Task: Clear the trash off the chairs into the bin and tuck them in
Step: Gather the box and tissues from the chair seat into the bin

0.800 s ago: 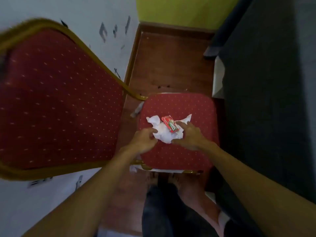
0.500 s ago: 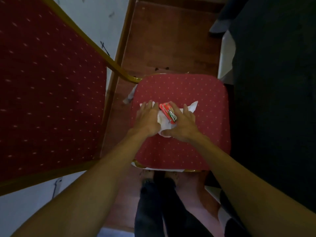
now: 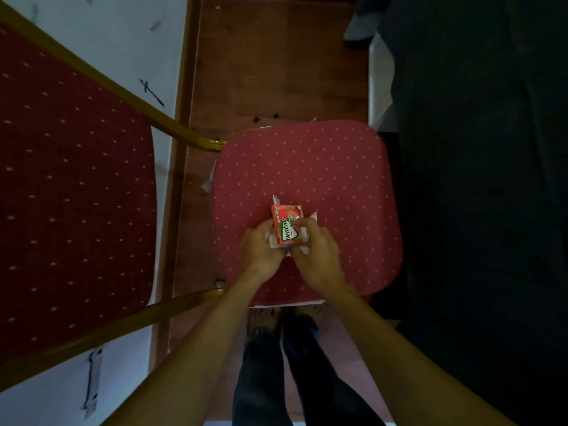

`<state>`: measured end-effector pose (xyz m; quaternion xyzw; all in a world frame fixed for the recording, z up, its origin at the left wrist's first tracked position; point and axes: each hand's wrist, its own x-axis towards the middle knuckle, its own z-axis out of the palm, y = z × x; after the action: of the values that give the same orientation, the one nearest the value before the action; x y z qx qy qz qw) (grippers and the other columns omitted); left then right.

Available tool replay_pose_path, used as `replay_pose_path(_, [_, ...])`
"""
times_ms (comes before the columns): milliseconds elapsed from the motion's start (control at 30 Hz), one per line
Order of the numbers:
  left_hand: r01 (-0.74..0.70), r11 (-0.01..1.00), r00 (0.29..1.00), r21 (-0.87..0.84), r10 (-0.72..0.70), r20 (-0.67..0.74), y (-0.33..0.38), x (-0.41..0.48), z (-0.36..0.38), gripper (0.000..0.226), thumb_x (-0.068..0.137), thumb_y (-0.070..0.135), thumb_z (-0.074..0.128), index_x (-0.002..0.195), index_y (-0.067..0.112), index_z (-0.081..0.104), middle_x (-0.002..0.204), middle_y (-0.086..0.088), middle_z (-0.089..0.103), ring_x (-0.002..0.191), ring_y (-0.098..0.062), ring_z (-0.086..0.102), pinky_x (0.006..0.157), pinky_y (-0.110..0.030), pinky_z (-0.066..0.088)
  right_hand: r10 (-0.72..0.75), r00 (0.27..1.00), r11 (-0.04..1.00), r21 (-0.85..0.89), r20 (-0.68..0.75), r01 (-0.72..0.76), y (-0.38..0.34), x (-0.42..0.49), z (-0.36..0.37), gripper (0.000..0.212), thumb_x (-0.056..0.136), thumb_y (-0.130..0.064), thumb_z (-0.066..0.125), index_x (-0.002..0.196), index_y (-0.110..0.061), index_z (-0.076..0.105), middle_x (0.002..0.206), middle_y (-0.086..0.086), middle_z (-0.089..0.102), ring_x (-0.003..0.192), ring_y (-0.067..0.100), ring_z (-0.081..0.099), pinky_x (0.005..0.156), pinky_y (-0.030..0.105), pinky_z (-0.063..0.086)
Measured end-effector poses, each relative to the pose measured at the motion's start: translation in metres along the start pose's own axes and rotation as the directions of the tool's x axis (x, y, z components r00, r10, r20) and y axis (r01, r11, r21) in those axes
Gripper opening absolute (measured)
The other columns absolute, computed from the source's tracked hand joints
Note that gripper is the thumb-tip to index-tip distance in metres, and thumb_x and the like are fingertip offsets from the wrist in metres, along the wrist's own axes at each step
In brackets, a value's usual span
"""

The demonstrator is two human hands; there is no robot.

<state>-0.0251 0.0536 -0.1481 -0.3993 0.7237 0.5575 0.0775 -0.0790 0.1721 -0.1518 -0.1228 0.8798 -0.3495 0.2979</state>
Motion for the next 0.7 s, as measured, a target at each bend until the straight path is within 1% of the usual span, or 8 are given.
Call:
replay_pose_path(100, [0.029,0.987,0.995,-0.159,-0.014,0.094,0.008,-0.005,-0.006,0.054,0.077,-0.009,0.070,0.115,0.030,0.069,0.090,0.005,0.076,0.069,-0.001,0.068,0.059,-0.020,0.057,0.038,0.998,0.993,0.116,-0.052,-0.032,-0.005,-0.003,0.000,0.038,0.089,-0.008,0.068,0.126,-0.017,0.065,0.116,0.013,0.064,0.101,0.019,0.059,0.074,0.006,0.041])
replay_pose_path(200, [0.186,0.935,0.971,-0.302,-0.127,0.204,0.014,-0.010,-0.013,0.061,0.082,-0.007,0.066,0.100,0.052,0.071,0.100,0.003,0.078,0.084,-0.013,0.073,0.075,-0.038,0.061,0.133,0.989,0.969,0.216,-0.062,-0.116,-0.011,-0.004,0.000,0.033,0.089,-0.011,0.068,0.121,-0.019,0.068,0.113,0.009,0.070,0.098,0.020,0.067,0.081,0.026,0.055])
replay_pose_path(267, [0.301,0.876,0.943,-0.376,-0.215,0.253,0.021,-0.010,-0.017,0.043,0.088,0.006,0.063,0.103,0.045,0.074,0.106,0.003,0.078,0.098,-0.019,0.074,0.083,-0.044,0.062,0.210,0.976,0.935,0.301,-0.053,-0.185,-0.015,-0.006,-0.002,0.029,0.087,-0.010,0.068,0.112,-0.024,0.070,0.103,0.001,0.074,0.087,0.016,0.068,0.070,0.022,0.055])
replay_pose_path(333, [0.357,0.830,0.925,-0.430,-0.249,0.287,0.031,-0.014,-0.021,0.032,0.088,0.018,0.060,0.111,0.032,0.076,0.111,-0.003,0.077,0.102,-0.024,0.071,0.083,-0.045,0.061,0.264,0.964,0.863,0.449,-0.012,-0.231,-0.022,-0.009,-0.006,0.032,0.081,-0.009,0.072,0.107,-0.026,0.069,0.098,-0.004,0.075,0.084,0.015,0.070,0.070,0.023,0.057])
replay_pose_path(400, [0.380,0.791,0.921,-0.480,-0.273,0.280,0.044,-0.021,-0.026,0.033,0.087,0.025,0.054,0.111,0.023,0.077,0.110,-0.009,0.076,0.099,-0.026,0.068,0.079,-0.044,0.061,0.273,0.962,0.780,0.579,0.028,-0.238,-0.031,-0.018,-0.015,0.039,0.072,-0.023,0.082,0.108,-0.025,0.070,0.097,-0.004,0.077,0.086,0.013,0.073,0.076,0.030,0.061])
replay_pose_path(500, [0.359,0.790,0.932,-0.497,-0.272,0.240,0.071,-0.040,-0.034,0.031,0.092,0.034,0.061,0.111,0.015,0.076,0.103,-0.011,0.078,0.098,-0.029,0.073,0.081,-0.047,0.061,0.229,0.973,0.739,0.648,0.014,-0.183,-0.052,-0.036,-0.037,0.041,0.064,-0.048,0.085,0.101,-0.033,0.072,0.089,-0.013,0.078,0.084,0.002,0.074,0.074,0.024,0.061])
replay_pose_path(633, [0.279,0.829,0.957,-0.484,-0.197,0.215,0.117,-0.070,-0.040,0.023,0.091,0.012,0.067,0.106,0.028,0.076,0.103,-0.007,0.079,0.091,-0.026,0.075,0.068,-0.039,0.061,0.245,0.954,0.749,0.658,-0.170,-0.075,-0.081,-0.061,-0.075,0.011,0.088,-0.024,0.074,0.098,-0.020,0.075,0.094,-0.004,0.078,0.087,0.010,0.073,0.075,0.031,0.061])
replay_pose_path(700, [0.246,0.845,0.960,-0.475,-0.143,0.242,0.152,-0.090,-0.039,0.030,0.089,0.007,0.070,0.108,0.029,0.074,0.104,-0.004,0.079,0.090,-0.026,0.076,0.065,-0.037,0.061,0.298,0.919,0.716,0.697,-0.258,-0.036,-0.096,-0.078,-0.105,0.010,0.089,-0.015,0.072,0.098,-0.018,0.072,0.095,-0.003,0.077,0.086,0.012,0.073,0.071,0.029,0.059])
